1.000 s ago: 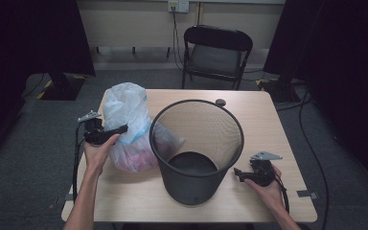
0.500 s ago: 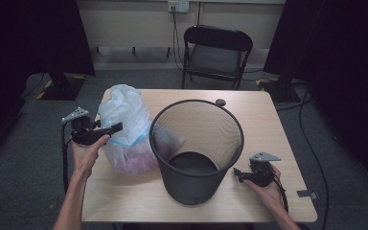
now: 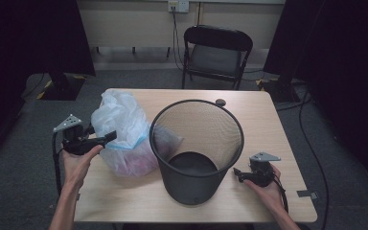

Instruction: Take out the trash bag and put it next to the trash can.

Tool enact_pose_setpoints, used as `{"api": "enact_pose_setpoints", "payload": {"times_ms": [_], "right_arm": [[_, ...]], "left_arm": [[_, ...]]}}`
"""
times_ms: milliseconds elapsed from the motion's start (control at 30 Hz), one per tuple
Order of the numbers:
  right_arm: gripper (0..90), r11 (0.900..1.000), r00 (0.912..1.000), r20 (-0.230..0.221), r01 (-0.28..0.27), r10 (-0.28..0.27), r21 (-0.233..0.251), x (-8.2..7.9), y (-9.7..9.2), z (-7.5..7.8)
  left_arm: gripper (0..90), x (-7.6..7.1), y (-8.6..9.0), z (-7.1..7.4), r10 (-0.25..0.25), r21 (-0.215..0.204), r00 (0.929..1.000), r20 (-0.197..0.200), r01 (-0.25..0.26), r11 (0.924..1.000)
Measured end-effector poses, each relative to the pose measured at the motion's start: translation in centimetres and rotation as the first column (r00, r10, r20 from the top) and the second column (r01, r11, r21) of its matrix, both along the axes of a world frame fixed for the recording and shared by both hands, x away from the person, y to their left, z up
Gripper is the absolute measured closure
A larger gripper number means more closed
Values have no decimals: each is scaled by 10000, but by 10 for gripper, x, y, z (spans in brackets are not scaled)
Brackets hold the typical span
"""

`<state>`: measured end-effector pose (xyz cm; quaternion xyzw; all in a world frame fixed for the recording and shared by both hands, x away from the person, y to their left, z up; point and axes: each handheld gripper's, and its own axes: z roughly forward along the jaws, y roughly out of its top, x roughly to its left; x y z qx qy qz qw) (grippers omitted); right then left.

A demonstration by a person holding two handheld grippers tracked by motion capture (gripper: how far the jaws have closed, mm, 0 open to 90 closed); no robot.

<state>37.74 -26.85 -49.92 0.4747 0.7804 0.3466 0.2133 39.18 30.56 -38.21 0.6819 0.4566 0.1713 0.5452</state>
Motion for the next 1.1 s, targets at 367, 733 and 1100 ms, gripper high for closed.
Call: {"api": "enact_pose_setpoints", "payload": {"times_ms": [367,733,1100], "right_arm": [[192,10000,10000,2,-1,1,-2,0,0,0],[190,10000,10000,-1,1,-1,-3,0,0,0],[189,10000,10000,-9,7,-7,-1,0,0,0]], "left_arm": [[193,-26,10,0,-52,536,9999,96,47,9986],[864,-34,-14,-11,-1149,1484,9934,2,1136,9824],[896,18,-62,-22,-1024,908,9946,-140,1033,9905]]}}
